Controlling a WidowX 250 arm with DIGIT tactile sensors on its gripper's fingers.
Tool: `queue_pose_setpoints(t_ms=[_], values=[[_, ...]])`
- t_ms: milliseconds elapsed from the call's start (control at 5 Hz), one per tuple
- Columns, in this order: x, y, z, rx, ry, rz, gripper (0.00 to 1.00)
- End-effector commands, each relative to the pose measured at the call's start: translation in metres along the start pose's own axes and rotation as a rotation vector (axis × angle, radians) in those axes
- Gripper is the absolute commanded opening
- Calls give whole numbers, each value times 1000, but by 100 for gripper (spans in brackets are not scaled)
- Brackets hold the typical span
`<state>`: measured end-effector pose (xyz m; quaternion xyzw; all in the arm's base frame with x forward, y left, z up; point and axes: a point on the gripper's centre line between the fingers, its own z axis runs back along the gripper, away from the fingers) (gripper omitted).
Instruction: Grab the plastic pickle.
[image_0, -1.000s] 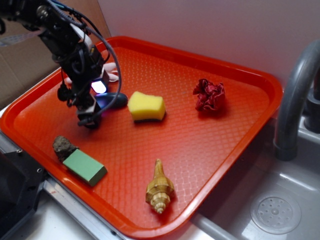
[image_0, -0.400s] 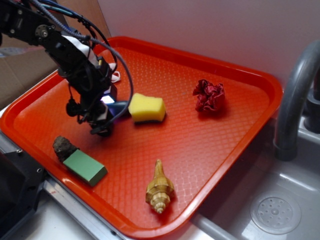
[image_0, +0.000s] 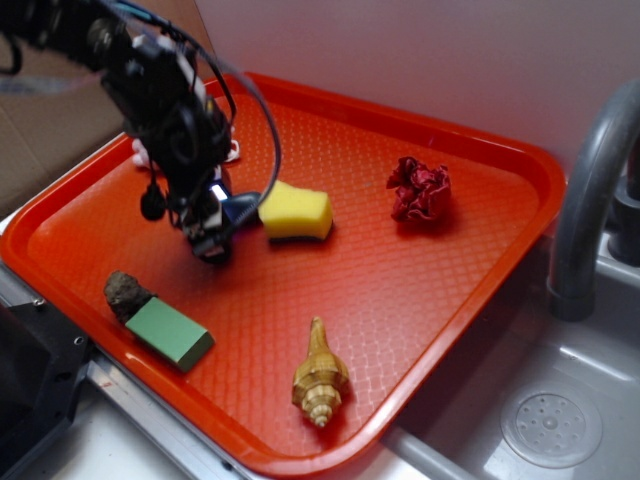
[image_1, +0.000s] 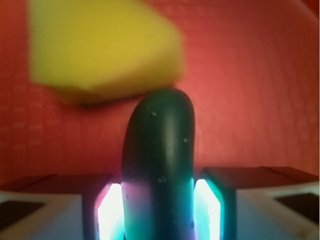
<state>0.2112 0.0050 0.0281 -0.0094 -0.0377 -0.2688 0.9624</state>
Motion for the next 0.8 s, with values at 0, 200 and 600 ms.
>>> queue_pose_setpoints(t_ms=[0, 200, 600], values=[[7, 37, 112, 102, 70, 515, 0], [-6, 27, 163, 68, 10, 767, 0], [9, 4, 261, 92, -62, 802, 0]])
